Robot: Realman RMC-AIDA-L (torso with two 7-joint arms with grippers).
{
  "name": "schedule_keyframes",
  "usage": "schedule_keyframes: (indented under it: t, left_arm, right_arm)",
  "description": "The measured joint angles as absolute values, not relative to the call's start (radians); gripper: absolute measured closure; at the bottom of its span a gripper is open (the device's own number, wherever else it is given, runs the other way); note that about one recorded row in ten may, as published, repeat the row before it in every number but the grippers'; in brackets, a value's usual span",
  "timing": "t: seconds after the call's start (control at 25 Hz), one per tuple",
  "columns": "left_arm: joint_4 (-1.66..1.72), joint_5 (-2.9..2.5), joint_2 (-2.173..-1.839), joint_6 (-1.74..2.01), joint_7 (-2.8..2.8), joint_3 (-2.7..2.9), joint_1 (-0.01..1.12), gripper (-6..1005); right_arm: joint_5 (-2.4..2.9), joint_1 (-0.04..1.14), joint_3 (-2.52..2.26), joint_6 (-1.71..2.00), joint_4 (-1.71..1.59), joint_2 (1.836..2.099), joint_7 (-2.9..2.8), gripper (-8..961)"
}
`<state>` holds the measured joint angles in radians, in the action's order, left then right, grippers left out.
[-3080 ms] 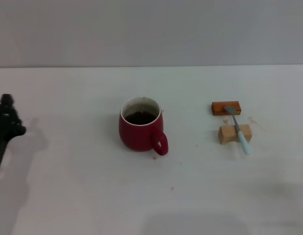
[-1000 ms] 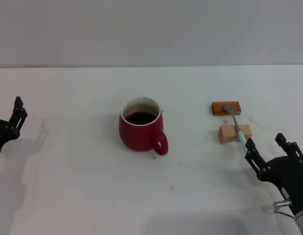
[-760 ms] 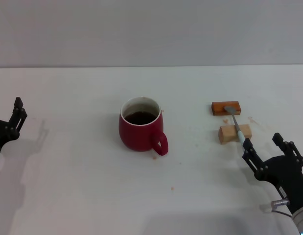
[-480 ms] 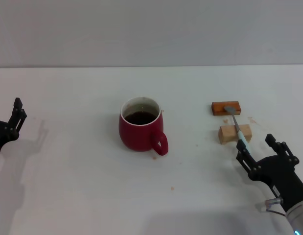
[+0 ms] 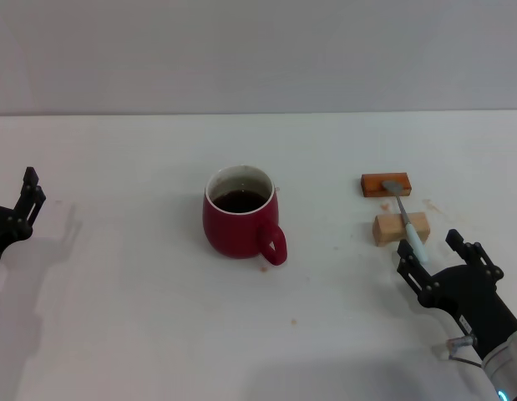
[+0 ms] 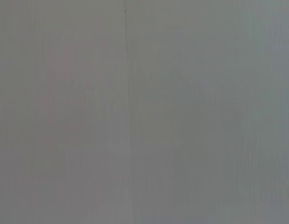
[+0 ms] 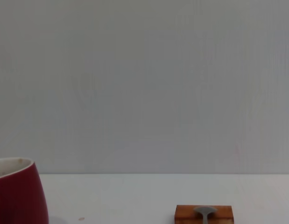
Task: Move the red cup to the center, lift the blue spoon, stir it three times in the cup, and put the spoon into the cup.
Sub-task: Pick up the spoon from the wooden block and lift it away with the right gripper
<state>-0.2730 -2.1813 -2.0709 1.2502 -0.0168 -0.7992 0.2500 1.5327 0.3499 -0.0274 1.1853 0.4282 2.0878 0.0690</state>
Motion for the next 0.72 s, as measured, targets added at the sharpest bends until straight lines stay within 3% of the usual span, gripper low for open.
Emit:
schedule_keyframes:
  t: [0.72]
  left_arm:
    - [-0.271,-2.181,-2.071,1.25,-0.017,-0.799,0.252,191]
  right_arm:
    - [1.536,0.356,-0.028,1.185,0.42,2.086,0.017,202]
